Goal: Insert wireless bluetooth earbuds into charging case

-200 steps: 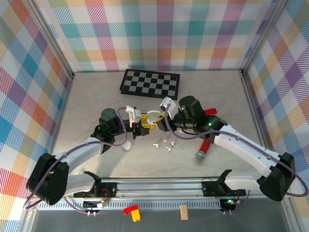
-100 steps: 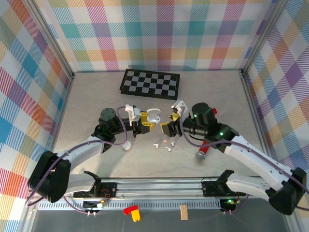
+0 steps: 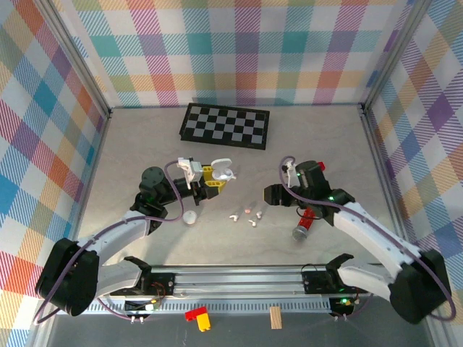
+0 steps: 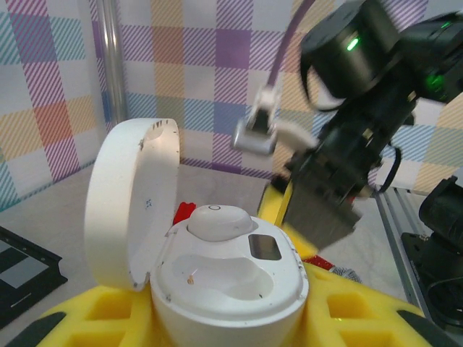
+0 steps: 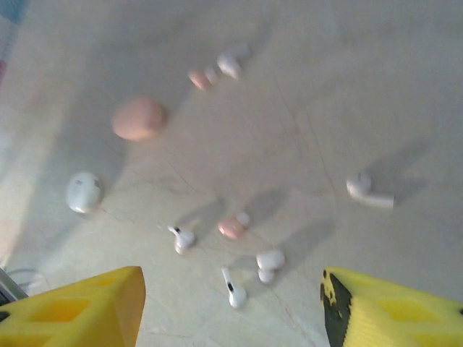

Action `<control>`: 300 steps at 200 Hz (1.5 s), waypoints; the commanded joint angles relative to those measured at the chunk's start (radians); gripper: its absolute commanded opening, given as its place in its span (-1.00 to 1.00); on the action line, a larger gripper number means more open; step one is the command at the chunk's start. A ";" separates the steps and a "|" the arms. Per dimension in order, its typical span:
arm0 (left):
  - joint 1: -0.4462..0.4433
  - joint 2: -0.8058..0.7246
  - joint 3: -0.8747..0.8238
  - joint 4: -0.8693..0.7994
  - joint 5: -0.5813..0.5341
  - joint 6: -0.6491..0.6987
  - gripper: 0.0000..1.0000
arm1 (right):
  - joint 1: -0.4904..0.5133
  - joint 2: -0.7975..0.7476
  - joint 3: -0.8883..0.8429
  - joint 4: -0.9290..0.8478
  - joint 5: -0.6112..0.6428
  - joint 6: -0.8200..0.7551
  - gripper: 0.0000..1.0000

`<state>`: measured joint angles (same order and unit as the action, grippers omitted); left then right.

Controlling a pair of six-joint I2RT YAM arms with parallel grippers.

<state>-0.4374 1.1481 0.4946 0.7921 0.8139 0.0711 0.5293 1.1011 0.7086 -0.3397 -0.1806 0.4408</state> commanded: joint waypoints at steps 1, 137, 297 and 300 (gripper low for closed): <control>0.007 -0.031 -0.004 0.020 -0.003 0.002 -0.44 | 0.002 0.105 -0.001 -0.041 -0.068 0.173 0.22; 0.008 -0.052 -0.010 -0.011 0.001 0.024 -0.44 | 0.072 0.477 0.088 0.070 -0.102 0.359 -0.26; 0.265 -0.024 -0.092 0.206 -0.247 -0.127 -0.46 | 0.357 0.532 0.327 -0.364 0.555 0.015 -0.13; 0.271 -0.025 -0.093 0.208 -0.258 -0.131 -0.46 | 0.367 0.542 0.335 -0.375 0.573 0.015 -0.13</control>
<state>-0.2199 1.1477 0.4110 0.9062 0.6407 -0.0090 0.8333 1.5997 0.9882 -0.5758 0.1764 0.5072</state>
